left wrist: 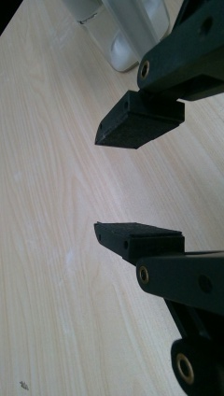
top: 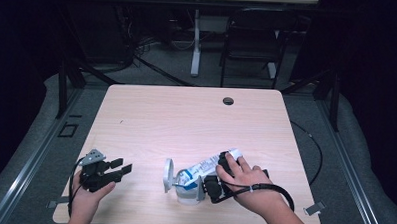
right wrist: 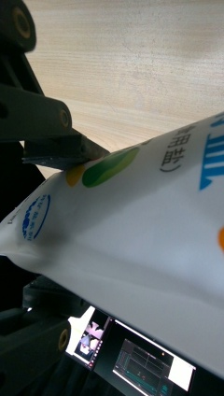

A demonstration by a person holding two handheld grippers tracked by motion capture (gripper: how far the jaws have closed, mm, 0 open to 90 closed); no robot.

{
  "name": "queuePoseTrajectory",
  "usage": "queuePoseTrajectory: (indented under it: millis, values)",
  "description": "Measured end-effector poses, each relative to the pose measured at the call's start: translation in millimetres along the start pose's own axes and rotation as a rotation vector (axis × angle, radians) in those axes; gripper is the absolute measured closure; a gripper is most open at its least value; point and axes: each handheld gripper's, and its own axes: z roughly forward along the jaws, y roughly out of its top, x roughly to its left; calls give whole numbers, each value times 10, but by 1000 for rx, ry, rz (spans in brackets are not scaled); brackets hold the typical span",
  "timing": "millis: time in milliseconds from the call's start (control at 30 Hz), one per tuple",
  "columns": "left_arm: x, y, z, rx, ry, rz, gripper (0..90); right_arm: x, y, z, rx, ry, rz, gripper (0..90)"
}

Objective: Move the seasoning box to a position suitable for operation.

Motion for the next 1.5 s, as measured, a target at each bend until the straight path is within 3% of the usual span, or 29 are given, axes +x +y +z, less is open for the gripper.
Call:
queuePoseTrajectory:
  millis: [433,633,900,1400,1500]
  values:
    - [-12,-10,-6,9,-4,33,514,5,-8,10,-9,-3,-4,461]
    - [-9,-3,-8,-1,-5,30,514,-2,8,-11,13,-14,-27,462]
    - [-59,13,13,5,-9,38,513,6,9,-2,-3,-14,-23,465]
    - [-46,5,13,5,-5,25,513,6,9,1,-4,-15,-26,466]
    - [-58,-10,19,7,-9,3,513,9,8,1,-5,-15,-24,466]
